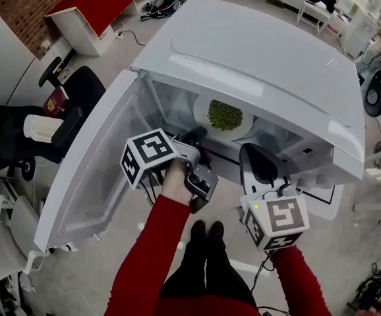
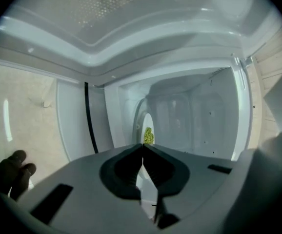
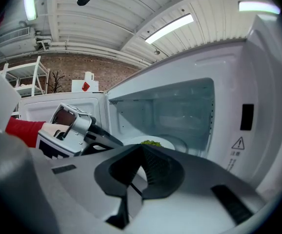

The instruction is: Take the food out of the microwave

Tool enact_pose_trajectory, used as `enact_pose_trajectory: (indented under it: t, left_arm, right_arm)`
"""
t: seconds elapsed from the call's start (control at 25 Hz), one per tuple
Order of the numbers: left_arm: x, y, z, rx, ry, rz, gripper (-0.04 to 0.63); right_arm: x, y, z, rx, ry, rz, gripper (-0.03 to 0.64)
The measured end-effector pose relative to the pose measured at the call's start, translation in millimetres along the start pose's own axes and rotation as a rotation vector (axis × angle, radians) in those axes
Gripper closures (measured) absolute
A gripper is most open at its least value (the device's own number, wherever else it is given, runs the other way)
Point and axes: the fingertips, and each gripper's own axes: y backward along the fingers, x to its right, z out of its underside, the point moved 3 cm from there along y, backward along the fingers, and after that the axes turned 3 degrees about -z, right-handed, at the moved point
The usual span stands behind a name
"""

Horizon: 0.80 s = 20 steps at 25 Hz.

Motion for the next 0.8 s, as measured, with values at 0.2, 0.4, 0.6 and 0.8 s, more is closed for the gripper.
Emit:
enact_pose_trajectory:
  t: [0.2,0.4,0.6,0.8]
  left_arm:
    - [-7.8,9.5,1.7,0.003,0.006,0.0,0.578]
    - [-10.6,7.3,3.3,-0.006,0.034,0.02,0.575]
    - [-11.0,7.2,3.5,0.001,0.053,0.033,0.571]
    - [-13.5,3.7,5.5,-0.013,0.078,0.048,0.532]
  right_arm:
    - [-1.8,-1.3,0.6,-0.005,0.003,-0.005,0.603]
    - [-1.5,-2.3,2.5,-0.01,0.004,-0.01,0.603]
    - [-1.3,-0.3,3.1,-0.013,0.002,-0.011,0.603]
    - [-1.7,1.9,2.3,-0.014,0.003,-0.009,0.603]
